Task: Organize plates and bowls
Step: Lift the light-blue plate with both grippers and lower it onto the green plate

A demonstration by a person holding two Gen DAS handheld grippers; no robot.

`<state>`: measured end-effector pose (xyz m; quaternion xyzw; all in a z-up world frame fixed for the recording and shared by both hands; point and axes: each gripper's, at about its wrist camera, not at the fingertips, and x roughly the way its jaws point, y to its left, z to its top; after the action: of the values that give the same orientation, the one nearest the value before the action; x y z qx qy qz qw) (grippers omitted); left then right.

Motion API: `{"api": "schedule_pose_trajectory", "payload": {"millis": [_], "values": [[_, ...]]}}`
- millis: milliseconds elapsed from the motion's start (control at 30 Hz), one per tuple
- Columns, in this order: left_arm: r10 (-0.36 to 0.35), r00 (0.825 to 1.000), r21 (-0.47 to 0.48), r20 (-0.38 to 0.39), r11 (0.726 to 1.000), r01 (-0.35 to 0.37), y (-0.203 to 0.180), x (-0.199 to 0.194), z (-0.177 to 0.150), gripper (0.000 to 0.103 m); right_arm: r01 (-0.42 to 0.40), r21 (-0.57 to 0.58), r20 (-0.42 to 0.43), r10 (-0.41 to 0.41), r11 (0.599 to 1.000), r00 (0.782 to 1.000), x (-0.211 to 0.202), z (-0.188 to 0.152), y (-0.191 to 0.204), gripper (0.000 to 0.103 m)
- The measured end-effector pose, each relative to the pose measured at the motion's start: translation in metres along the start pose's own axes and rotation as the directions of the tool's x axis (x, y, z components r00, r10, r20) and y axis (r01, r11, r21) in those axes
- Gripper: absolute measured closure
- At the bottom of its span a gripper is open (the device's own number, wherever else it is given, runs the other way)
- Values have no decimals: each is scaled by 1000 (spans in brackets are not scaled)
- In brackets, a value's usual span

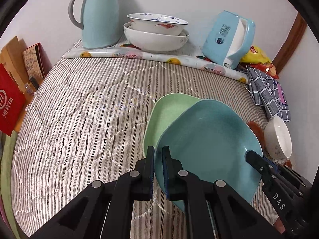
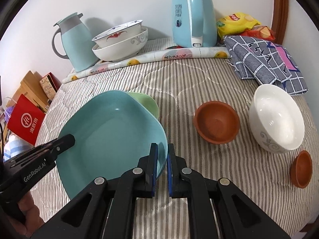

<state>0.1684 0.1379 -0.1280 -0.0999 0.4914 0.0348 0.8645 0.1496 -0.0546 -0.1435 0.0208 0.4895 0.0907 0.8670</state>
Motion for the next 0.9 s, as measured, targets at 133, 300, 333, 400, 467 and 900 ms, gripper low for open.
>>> {"api": "schedule_pose_trajectory", "payload": {"millis": [133,300,333,400,467,900], "values": [[9,1000,-13,-13,1000,-9,8,6,3,95,-7,-15,-14,7,1000,1000,9,4,6,94],[24,999,-19,-29,1000,-25,17,13,4,95,-10,-34,-34,9,999,999,22,7,15,94],[24,999,-21,-32,999,-25,19,15,4,95,-11,-37,-40,10,999,999,26,8,16,94],[23,999,-23,-36,999,-23,20,17,5,95,-8,-43,-46,6,999,999,30,11,17,94],[28,999,-17,-35,999,-29,19,19,6,95,-1,-54,-47,-2,999,999,32,14,18,94],[6,999,-19,-43,1000,-7,15,35,13,94,40,-118,-49,-46,992,998,52,37,19,93]]}}
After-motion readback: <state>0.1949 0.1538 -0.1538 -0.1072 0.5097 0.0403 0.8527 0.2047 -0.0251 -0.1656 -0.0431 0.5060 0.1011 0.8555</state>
